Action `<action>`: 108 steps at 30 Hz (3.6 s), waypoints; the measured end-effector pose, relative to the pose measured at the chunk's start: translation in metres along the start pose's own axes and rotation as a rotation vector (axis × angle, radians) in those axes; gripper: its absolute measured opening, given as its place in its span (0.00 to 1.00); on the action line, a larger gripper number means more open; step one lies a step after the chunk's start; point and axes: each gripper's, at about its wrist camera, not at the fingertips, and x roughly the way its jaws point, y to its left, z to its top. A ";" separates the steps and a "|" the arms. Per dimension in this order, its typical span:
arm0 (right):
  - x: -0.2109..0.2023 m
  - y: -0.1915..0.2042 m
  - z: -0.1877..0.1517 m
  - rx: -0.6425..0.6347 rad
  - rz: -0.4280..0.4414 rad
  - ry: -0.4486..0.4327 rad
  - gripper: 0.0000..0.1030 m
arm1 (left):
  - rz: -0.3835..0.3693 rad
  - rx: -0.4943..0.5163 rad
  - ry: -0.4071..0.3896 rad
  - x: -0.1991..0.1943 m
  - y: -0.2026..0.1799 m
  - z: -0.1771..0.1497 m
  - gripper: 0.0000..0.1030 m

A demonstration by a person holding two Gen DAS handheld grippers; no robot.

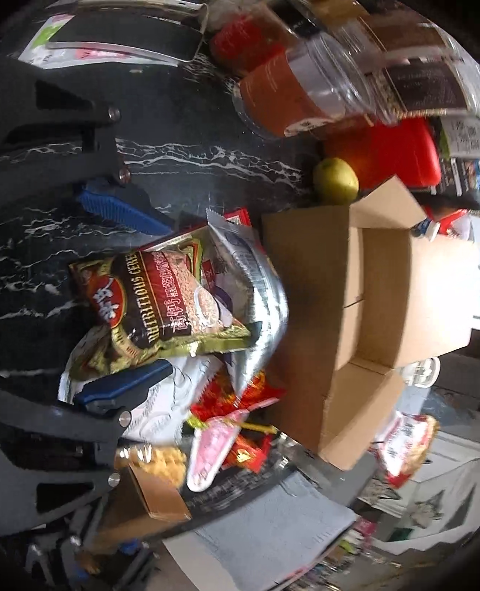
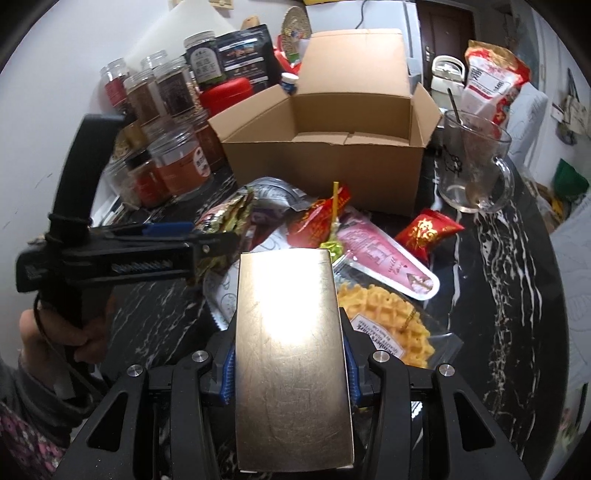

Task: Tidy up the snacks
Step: 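Carry the gold bar and cereal packet with both tools over the cardboard box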

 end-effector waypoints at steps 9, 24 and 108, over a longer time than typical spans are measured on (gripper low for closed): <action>0.003 -0.005 0.000 0.023 -0.004 0.003 0.43 | -0.020 0.006 -0.020 0.010 0.001 -0.003 0.48; -0.021 0.017 -0.010 0.037 0.012 -0.054 0.43 | -0.044 -0.024 -0.104 -0.058 0.015 -0.026 0.48; 0.129 -0.072 0.268 0.016 -0.118 -0.019 0.43 | 0.068 0.063 -0.167 0.062 0.024 0.247 0.49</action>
